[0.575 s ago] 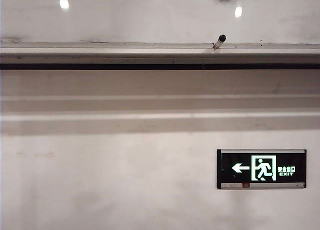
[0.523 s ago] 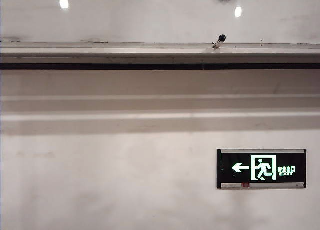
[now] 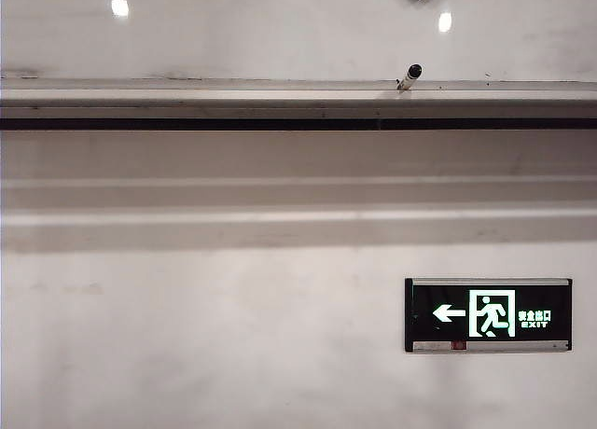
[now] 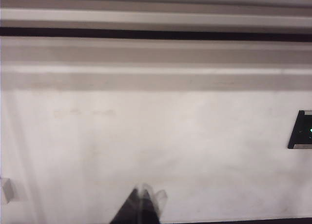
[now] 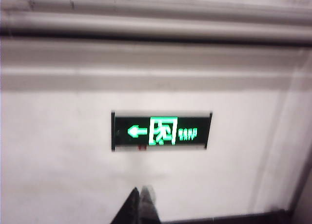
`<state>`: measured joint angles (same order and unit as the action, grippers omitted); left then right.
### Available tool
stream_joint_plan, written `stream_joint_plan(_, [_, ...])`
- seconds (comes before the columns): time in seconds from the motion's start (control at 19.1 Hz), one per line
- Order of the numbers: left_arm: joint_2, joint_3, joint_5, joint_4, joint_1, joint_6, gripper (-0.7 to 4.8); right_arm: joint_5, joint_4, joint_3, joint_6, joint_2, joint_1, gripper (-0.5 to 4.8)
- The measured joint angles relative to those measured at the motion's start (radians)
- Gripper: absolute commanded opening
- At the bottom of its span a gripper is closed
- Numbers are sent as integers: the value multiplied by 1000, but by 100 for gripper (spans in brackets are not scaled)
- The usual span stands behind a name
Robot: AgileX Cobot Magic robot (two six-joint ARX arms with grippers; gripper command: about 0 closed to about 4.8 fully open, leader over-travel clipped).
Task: Take a marker from the whiteboard tray, write "Hi!" on the whiteboard, and then put the marker back vertically into the whiteboard tray.
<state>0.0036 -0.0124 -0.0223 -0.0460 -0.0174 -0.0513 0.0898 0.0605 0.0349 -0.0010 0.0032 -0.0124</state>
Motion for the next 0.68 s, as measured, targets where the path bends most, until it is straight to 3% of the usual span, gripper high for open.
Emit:
stream_joint_plan(0.26, [0,-148,85,99,0,98,-6,0,-64,161,3,0,-1,-5])
stream_joint_plan(0.68, [161,-492,87,183,0,106,-6,-26,-152,451,3,181,-1,-6])
